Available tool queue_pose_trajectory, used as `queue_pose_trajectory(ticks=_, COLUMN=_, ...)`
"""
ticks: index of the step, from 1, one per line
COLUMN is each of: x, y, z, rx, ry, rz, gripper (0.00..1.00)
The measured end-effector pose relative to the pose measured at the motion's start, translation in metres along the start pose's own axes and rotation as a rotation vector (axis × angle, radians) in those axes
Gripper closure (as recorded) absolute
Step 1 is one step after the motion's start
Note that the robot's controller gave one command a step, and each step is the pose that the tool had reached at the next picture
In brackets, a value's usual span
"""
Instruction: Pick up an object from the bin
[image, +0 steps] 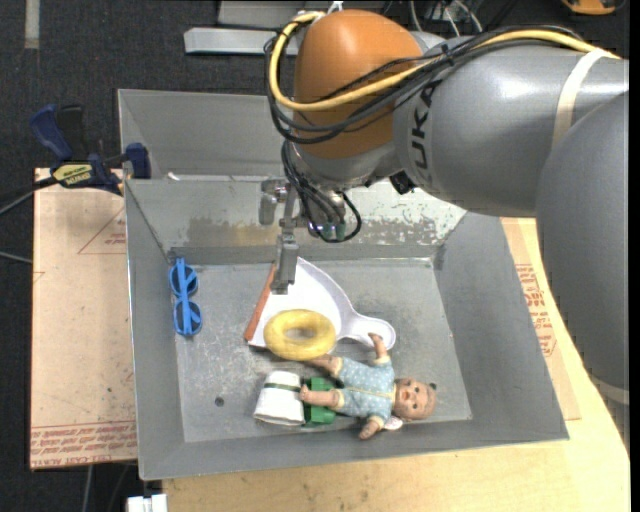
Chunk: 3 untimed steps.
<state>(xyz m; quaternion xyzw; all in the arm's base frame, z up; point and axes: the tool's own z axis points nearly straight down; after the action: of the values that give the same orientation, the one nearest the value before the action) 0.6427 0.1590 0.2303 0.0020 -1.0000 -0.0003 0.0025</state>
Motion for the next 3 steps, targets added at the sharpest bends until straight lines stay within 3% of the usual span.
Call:
queue_pose_trajectory(ticks=1, x=-0.001, y=-0.001, z=-0.005, rx=-0.001, ry=-0.006, rz=0.002, gripper=0.00)
queue_pose_trajectory(ticks=2, x=0.029, y=-0.037, z=0.039, rx=-0.004, ry=-0.010, rz=0.037, gripper=0.00)
queue_pose_trajectory(ticks=3, x=0.038, y=-0.052, z=0.092, rx=0.001, ry=-0.009, rz=-0.018, gripper=0.00)
